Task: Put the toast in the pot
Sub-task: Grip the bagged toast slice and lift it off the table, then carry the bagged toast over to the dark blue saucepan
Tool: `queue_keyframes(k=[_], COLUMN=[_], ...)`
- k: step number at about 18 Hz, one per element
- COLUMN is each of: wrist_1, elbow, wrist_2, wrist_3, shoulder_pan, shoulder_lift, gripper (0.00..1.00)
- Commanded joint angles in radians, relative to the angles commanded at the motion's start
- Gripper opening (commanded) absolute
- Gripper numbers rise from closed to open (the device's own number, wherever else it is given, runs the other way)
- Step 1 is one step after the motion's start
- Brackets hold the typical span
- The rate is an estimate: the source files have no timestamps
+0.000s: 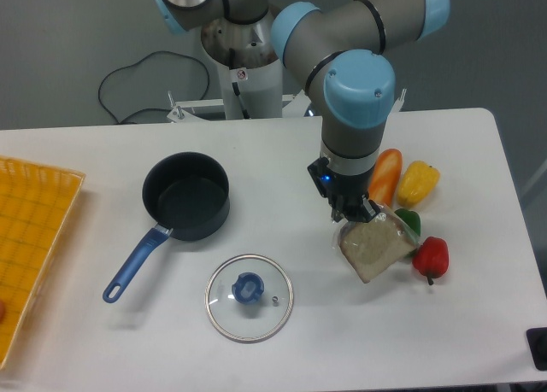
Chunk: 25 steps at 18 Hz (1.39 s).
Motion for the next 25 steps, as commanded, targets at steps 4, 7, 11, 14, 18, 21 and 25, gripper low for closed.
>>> queue_keyframes(k=[4,7,11,14,18,21,25], wrist_1=[-0.012,-0.009,-0.003,-0.003,-0.002,0.0,0.003], elbow=[-0.003,-0.046,-0.097,-0.123,-0.169,-0.219,-0.27], wrist_2=[-0.008,-0.034,-0.043,-0.072,-0.149,-0.17,-0.239], wrist_3=[-0.018,-0.032,-0.035,-0.043,-0.078,-0.084,-0.087], shoulder_pan=[-0.014,-0.015,-0.015,-0.015,-0.014,-0.017,-0.015], shoulder_lift=[0.015,0.054,0.098,0.124,0.186,0.233,0.284], gripper=[0.0,0.0,0.0,0.0,0.0,0.0,0.0])
